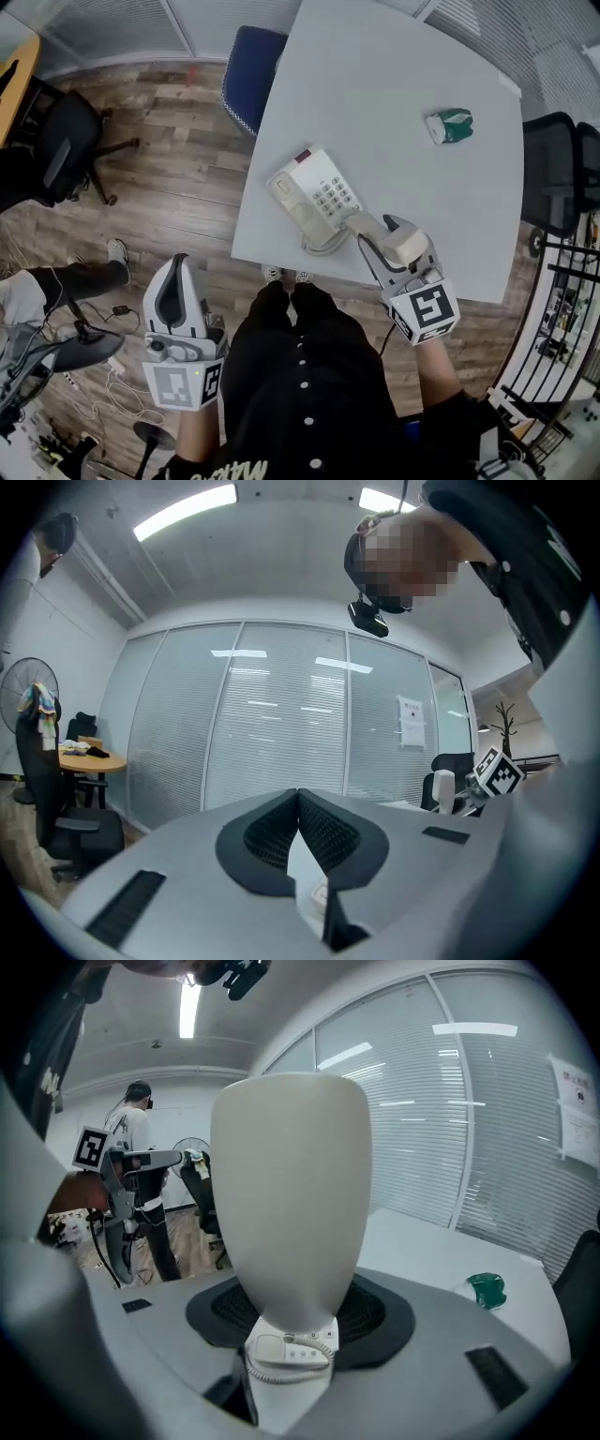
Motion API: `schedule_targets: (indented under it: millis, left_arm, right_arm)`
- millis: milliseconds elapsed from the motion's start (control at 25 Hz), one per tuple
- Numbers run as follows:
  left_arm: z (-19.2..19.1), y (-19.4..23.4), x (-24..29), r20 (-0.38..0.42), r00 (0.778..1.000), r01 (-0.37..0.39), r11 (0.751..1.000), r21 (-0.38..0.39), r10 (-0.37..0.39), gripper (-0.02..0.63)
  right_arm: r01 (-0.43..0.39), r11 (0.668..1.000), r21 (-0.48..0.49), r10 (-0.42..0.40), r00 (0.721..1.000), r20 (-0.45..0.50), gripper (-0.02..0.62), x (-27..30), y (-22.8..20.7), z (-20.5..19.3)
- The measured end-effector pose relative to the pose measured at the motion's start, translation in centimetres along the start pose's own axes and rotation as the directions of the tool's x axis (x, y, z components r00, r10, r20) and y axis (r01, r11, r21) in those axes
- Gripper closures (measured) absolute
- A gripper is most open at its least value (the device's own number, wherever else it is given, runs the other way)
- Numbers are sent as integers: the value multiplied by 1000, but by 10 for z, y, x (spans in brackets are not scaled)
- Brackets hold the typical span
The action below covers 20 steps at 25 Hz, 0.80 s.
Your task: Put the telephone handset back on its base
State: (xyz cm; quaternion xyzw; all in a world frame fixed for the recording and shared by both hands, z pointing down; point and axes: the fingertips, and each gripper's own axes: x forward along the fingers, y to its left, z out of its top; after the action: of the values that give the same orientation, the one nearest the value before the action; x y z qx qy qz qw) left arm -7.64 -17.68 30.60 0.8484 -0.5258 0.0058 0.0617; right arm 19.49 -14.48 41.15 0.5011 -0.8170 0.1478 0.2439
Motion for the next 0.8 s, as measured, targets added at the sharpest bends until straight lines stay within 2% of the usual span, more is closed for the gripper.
schedule_targets:
  millis: [200, 400, 600, 800]
  left_arm:
    - [-14, 7, -11, -36, 998, -52, 999, -12, 51, 591]
    - [-28, 12, -20, -63, 994, -91, 996, -27, 89, 591]
    - [-41, 15, -30, -94, 989, -122, 992, -38, 118, 591]
    - [-51, 18, -36, -110, 985, -141, 988, -55, 134, 591]
  right_arm:
    - [-68, 998, 8, 68, 994, -89, 368, 21, 15, -24]
    - [-121, 992, 31, 125, 976, -179, 368, 37, 29, -48]
    - [-202, 979, 25, 202, 945, -257, 368, 42, 48, -61]
    - [-266, 964, 19, 256, 900, -352, 368, 37, 63, -73]
